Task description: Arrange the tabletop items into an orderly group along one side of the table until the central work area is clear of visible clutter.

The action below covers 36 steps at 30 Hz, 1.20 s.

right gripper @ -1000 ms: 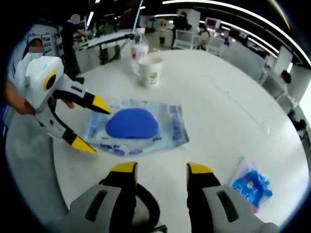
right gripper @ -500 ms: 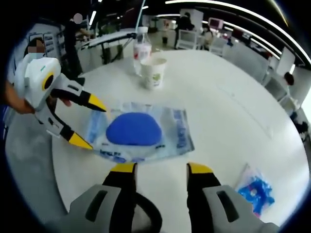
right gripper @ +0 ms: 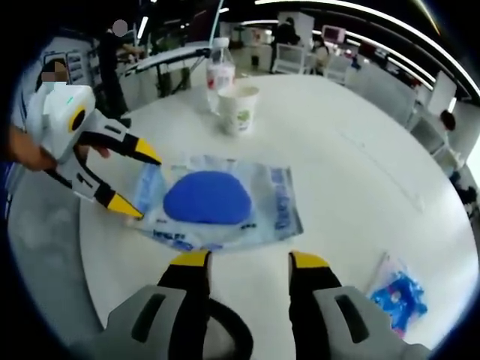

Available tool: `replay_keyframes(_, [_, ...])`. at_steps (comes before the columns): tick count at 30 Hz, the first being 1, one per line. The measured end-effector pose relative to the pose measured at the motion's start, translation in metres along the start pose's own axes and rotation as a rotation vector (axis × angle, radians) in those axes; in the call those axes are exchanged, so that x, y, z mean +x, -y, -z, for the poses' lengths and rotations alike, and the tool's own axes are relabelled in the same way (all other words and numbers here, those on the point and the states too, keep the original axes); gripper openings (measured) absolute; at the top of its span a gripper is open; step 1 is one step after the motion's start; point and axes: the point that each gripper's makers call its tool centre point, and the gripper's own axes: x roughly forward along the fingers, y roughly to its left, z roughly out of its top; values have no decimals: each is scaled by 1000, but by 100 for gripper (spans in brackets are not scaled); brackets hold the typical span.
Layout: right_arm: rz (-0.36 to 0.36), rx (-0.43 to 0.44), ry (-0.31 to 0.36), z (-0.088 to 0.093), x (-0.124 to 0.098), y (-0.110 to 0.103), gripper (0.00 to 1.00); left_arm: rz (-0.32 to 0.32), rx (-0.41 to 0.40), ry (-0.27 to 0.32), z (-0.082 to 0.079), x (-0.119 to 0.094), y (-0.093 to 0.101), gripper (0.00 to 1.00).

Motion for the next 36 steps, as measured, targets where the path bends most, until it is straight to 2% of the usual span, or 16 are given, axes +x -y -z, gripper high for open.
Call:
replay_keyframes(7, [0, 3, 1, -2, 3, 2, 37, -20, 13, -5, 4, -1, -11, 46])
replay_keyframes(11, [0, -2, 0, -4, 5, 1, 37, -36, 64, -5, 5, -2, -19, 45])
replay_keyframes(20, [-11, -9, 1, -9, 14, 3, 37, -62, 93, -16, 7, -1, -38, 44])
replay_keyframes(29, [-21, -12, -10, -10, 26, 5, 34, -88, 18, -3, 10, -5, -46, 44])
replay_keyframes(33, [-18, -2, -20, -9, 31, 7, 31, -103, -133, 5, 17, -11, -46, 44])
replay_keyframes(36, [-21, 14, -21, -8, 34, 7, 30, -115, -172, -9, 23, -15, -45, 45])
